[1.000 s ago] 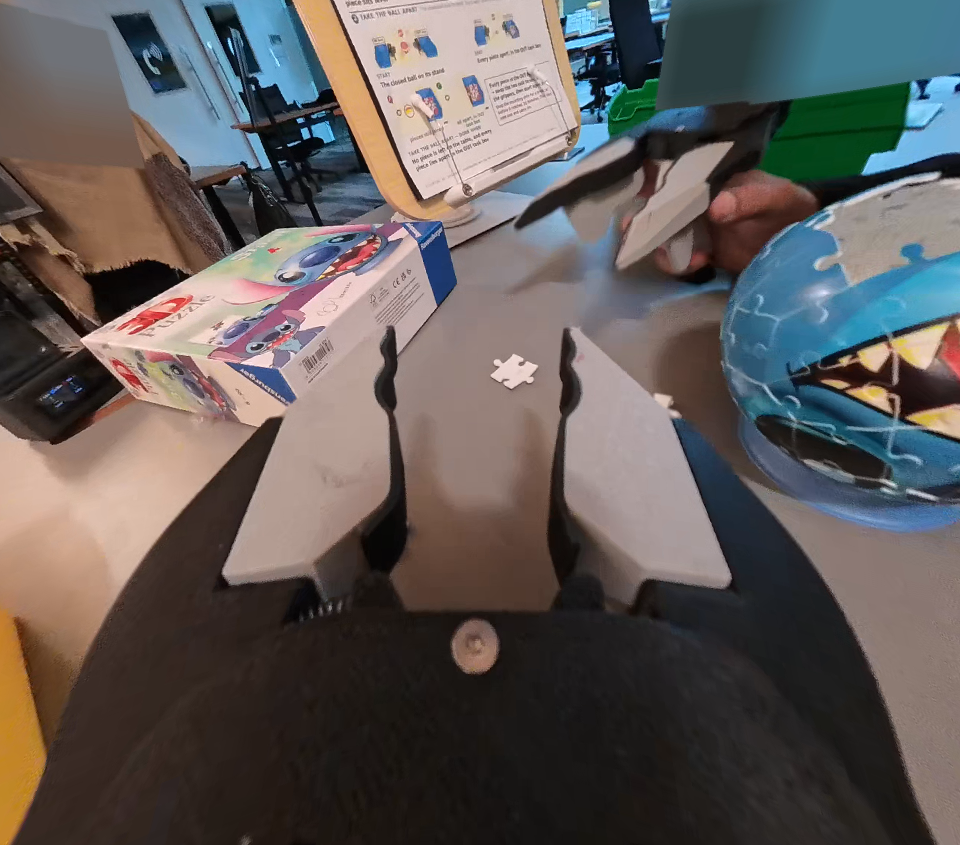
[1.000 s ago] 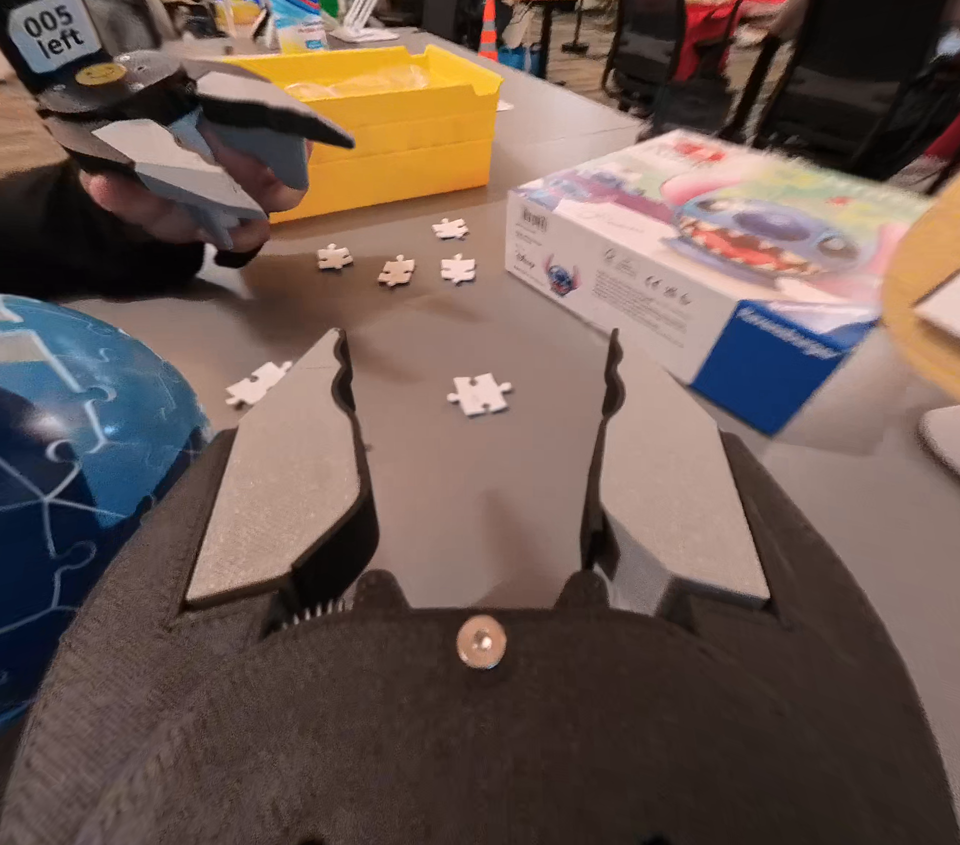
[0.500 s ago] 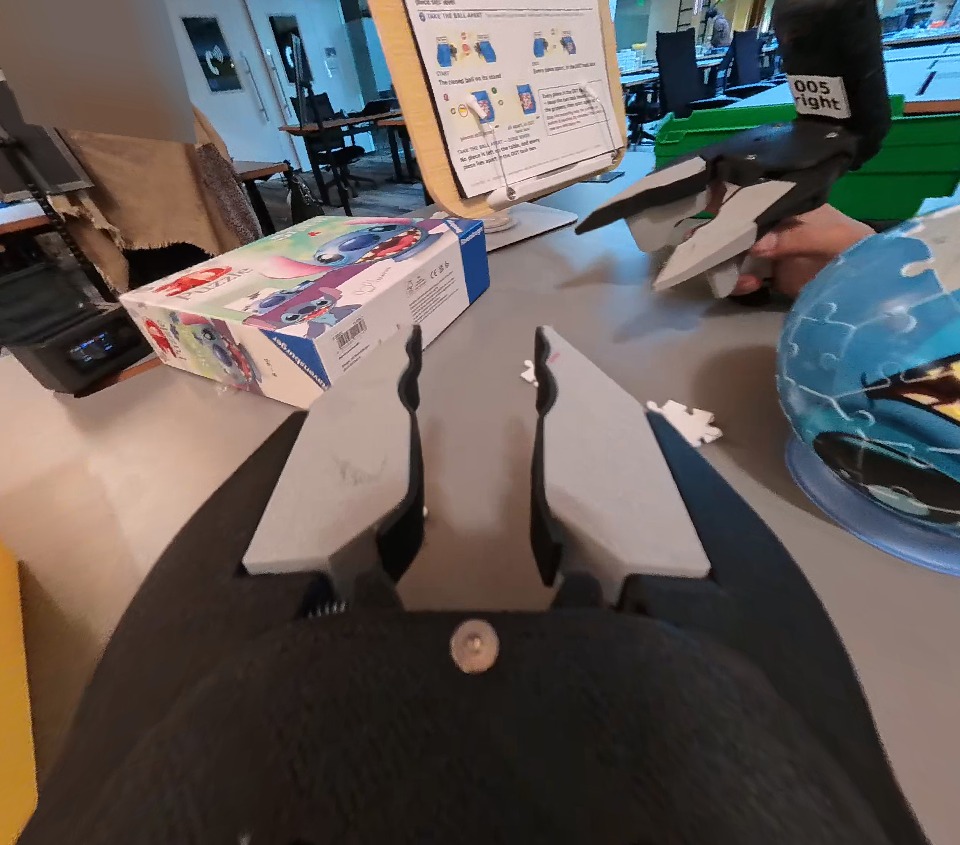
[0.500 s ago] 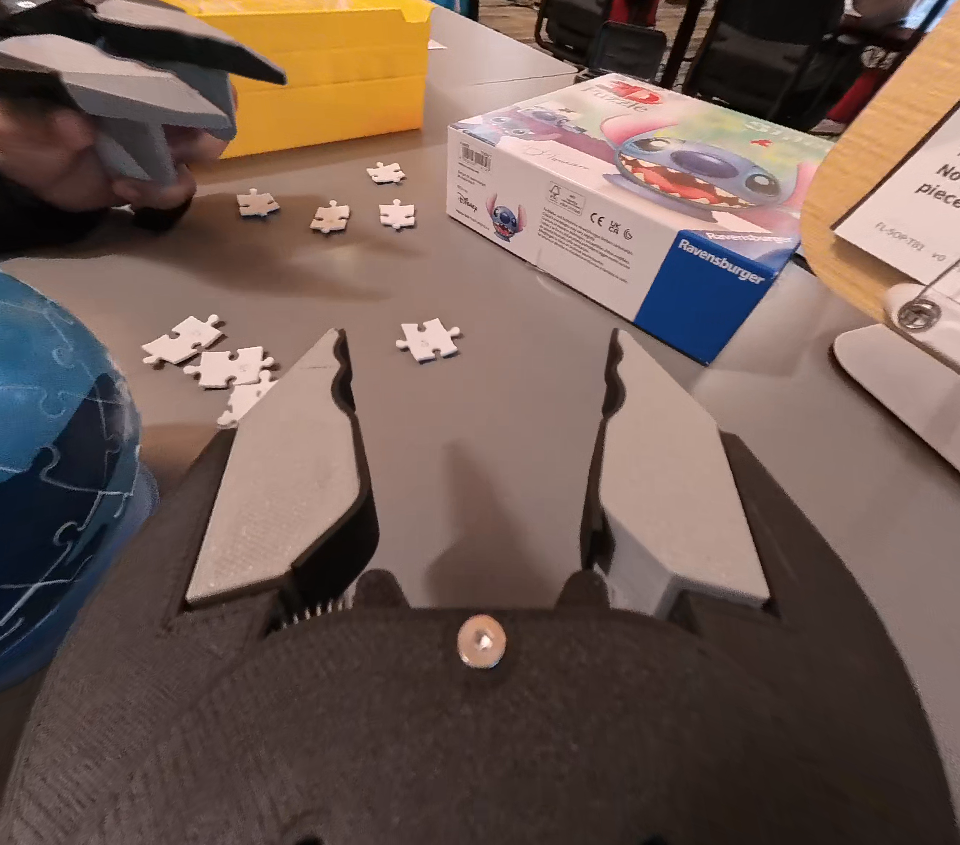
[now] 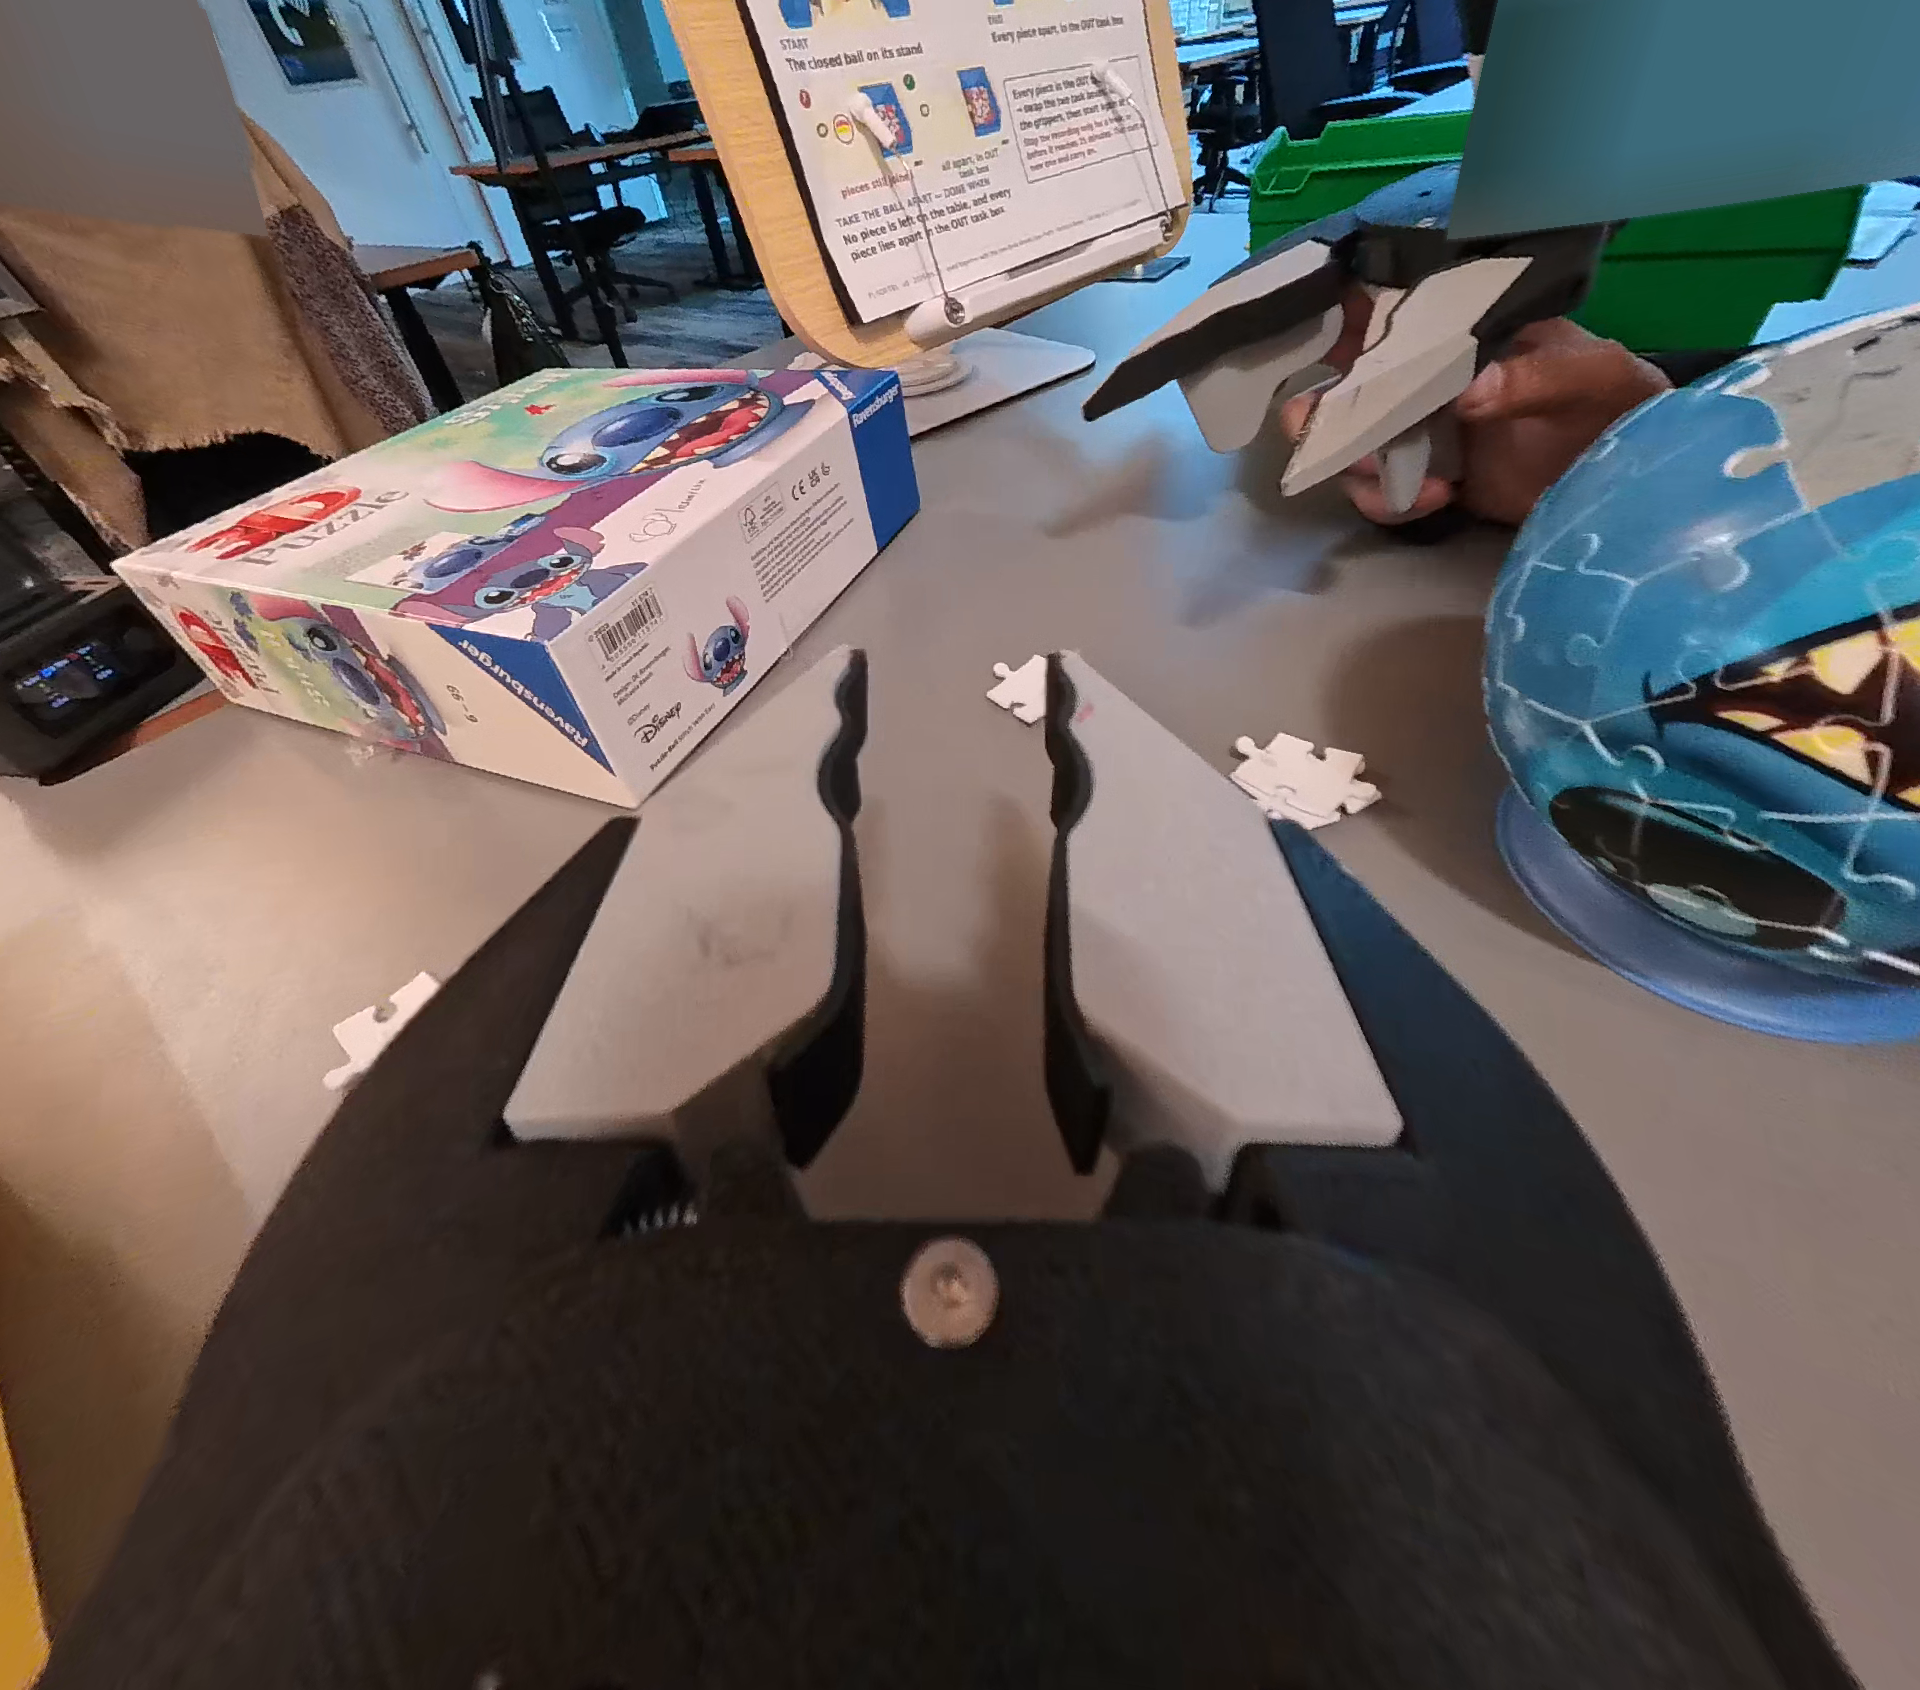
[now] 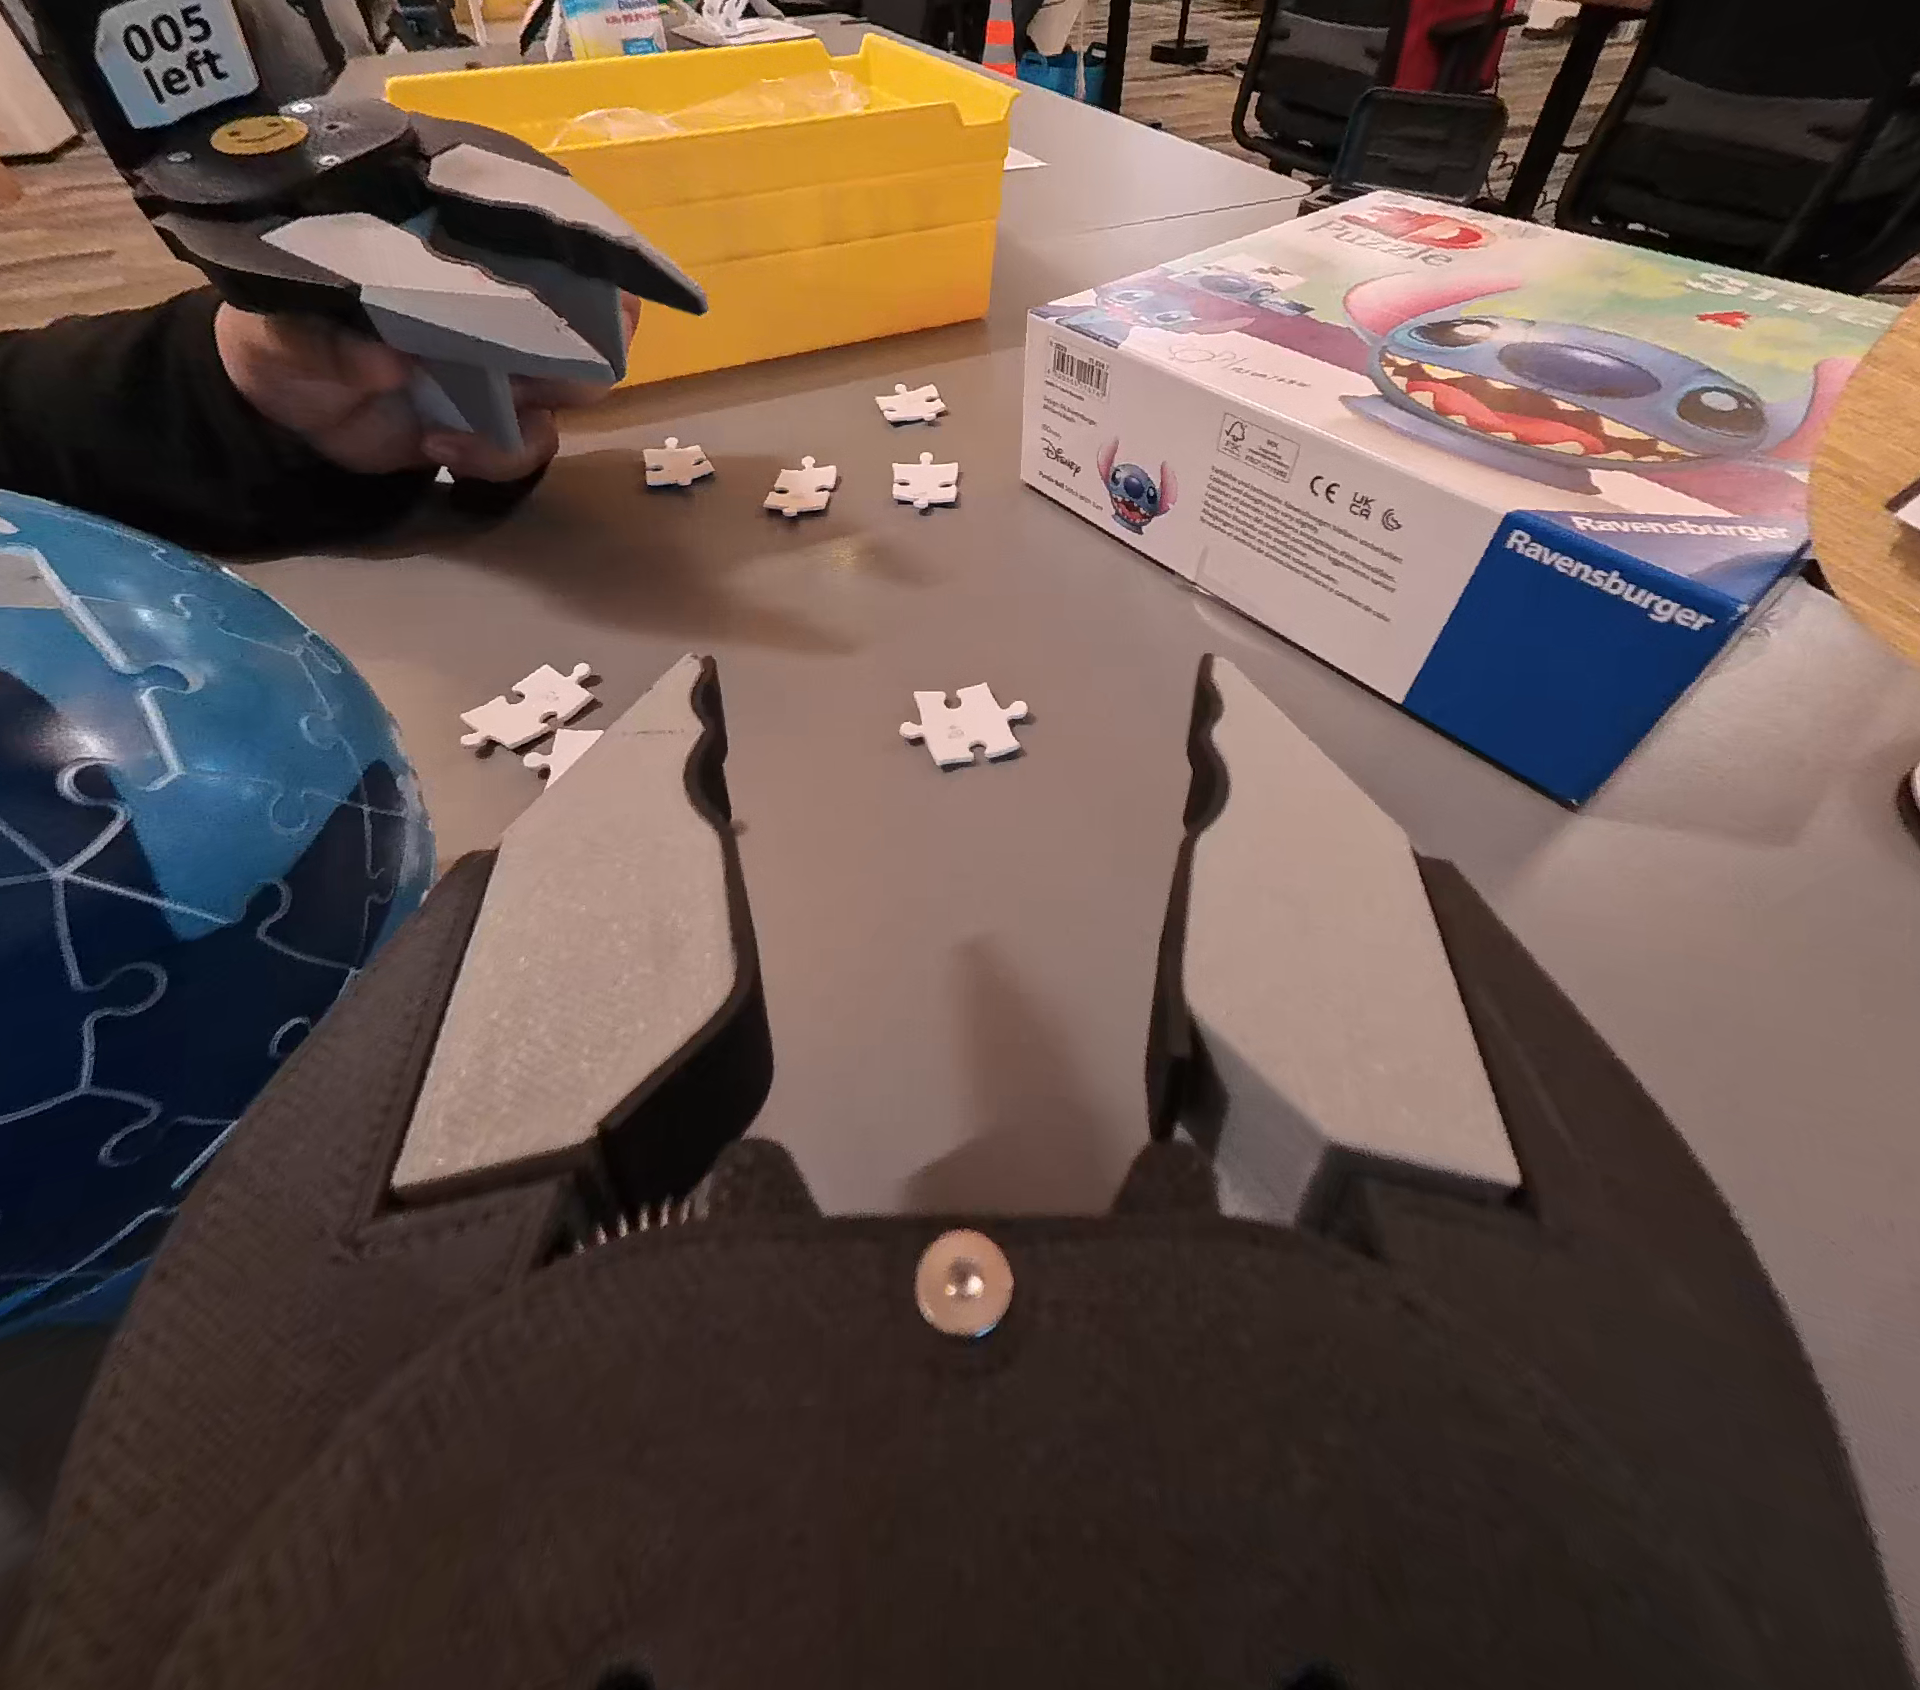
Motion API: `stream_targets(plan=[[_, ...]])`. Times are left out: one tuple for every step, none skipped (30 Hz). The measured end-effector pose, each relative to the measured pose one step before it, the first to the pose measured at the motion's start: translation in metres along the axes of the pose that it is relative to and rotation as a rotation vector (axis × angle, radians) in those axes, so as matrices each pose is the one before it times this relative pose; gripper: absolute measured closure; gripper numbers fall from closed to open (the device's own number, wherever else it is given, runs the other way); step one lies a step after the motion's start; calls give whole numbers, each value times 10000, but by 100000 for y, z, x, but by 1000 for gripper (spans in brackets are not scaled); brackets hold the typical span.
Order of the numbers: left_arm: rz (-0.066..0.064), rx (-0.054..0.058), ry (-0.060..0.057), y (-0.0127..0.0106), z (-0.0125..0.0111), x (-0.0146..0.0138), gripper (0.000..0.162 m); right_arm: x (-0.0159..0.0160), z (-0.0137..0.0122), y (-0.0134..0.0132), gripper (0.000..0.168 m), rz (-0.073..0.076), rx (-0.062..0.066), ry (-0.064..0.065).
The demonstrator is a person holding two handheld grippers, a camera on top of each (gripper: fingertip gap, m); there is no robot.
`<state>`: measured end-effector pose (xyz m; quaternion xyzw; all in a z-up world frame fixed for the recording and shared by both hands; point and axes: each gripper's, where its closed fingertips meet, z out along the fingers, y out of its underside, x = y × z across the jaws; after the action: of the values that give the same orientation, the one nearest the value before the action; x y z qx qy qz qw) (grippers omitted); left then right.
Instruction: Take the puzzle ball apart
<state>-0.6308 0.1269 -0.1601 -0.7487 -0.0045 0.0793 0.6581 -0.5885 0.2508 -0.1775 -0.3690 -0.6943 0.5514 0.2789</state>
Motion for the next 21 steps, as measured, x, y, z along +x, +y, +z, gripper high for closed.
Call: stream_targets(plan=[[-70,31,7,-33,-68,-33,132,76,-3,-29,82,33,24,38],[-46,31,0,-36,-61,-38,133,38,-24,-45,82,21,32,17],[-9,1,14,-6,-29,11,134,40,-20,-29,82,16,18,17],[26,-20,-22,32,2,-6,135,54,-7,-7,83,12,6,33],[47,-35,-11,33,34,39,135,39,-10,-9,83,0,1,32],[58,-46,-5,54,46,52,135,24,6,4,83,-13,-4,32],[48,-30,-17,34,39,30,135,37,2,-1,83,-27,-6,61],[25,4,-6,-11,-3,24,136,37,3,13,83,-43,-10,69],[-15,23,-16,-24,-21,-37,136,27,5,3,83,-51,-11,64],[-50,21,-21,-23,-24,-90,137,35,10,1,83,-49,-11,76],[-59,18,-21,-15,-32,-114,137,3,11,20,83,-52,-19,58],[-46,23,-25,-14,-28,-119,137,-26,19,31,84,-53,-30,29],[-39,24,-42,-27,-41,-131,138,25,30,38,84,-43,-30,66],[-27,14,-54,-8,-33,-112,138,43,15,13,84,-47,-15,79],[-4,12,-42,-12,-31,-61,139,19,0,-4,84,-57,-8,64],[34,-10,-25,9,-5,-9,139,-3,2,6,84,-54,-8,51],[54,-28,-11,37,8,31,140,10,13,10,85,-38,-14,45],[54,-36,-31,46,26,-12,140,24,20,30,85,-19,-21,35],[21,-23,-34,34,21,-36,140,23,23,23,85,-5,-24,22],[4,3,-4,-6,1,1,140,9,25,31,85,8,-22,2],[7,7,-3,-11,-8,9,141,12,26,28,85,21,-19,-5]])
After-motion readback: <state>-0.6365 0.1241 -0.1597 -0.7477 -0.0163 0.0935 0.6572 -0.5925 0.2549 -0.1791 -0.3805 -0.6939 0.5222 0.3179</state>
